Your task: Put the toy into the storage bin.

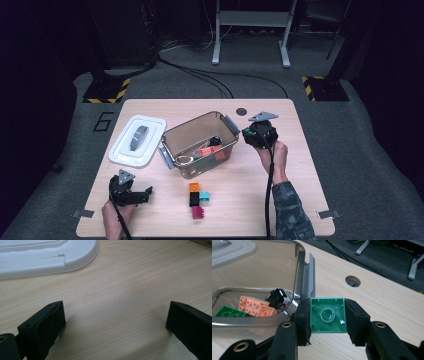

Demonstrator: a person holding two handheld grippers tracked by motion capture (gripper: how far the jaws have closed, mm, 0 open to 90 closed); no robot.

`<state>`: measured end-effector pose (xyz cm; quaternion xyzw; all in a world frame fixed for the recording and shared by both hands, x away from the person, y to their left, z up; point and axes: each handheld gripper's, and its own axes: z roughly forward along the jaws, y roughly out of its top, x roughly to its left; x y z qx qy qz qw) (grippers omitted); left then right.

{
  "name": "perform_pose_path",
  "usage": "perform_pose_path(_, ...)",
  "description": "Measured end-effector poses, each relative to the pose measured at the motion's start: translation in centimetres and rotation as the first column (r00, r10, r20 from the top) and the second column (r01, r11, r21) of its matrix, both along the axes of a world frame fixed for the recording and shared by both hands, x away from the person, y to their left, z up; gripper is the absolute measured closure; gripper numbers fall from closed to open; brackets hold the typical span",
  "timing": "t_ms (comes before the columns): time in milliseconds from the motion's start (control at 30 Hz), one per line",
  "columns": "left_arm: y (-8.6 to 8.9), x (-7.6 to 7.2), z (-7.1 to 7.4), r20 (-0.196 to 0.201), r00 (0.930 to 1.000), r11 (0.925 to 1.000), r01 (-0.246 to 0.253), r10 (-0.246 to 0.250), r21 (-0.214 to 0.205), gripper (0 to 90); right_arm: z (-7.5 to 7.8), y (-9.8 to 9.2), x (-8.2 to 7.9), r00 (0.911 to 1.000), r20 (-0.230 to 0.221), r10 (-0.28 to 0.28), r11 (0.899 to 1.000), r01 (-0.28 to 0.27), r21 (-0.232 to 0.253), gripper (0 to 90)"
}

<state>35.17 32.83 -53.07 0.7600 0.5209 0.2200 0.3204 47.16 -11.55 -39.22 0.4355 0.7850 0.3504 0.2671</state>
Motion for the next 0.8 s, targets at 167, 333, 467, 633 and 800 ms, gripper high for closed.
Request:
perform_pose_path(167, 0.0, 0.0, 0.0, 0.000, 1.0000, 1.0000, 0.000, 0.000, 0.000, 2.0, 0.9, 0.4, 0.5, 0.9998, 0.018, 0.001, 1.000, -0.001, -0.004, 58.5)
perform_pose_path(333, 0.0, 0.0, 0.0, 0.000, 1.0000, 1.0000, 0.000, 0.000, 0.000, 2.0, 1.8, 1.2, 0.8, 0.9991, 0.040, 0.016, 1.000, -0.015, -0.009, 58.5)
perform_pose_path(467, 0.0, 0.0, 0.0, 0.000, 1.0000, 1.0000, 0.000, 0.000, 0.000, 2.0, 2.4, 2.2, 0.8, 0.9981, 0.048, 0.039, 0.999, -0.039, -0.009, 58.5)
perform_pose_path(633, 0.0, 0.0, 0.0, 0.000, 1.0000, 1.0000, 0.000, 0.000, 0.000, 2.1, 2.4, 3.5, 0.7, 0.9962, 0.034, 0.080, 0.997, -0.080, -0.021, 58.5)
perform_pose_path(800, 0.0, 0.0, 0.0, 0.000, 1.0000, 1.0000, 0.000, 0.000, 0.000, 2.0, 2.1, 4.7, 0.7, 0.9936, 0.006, 0.112, 0.994, -0.112, -0.013, 58.4)
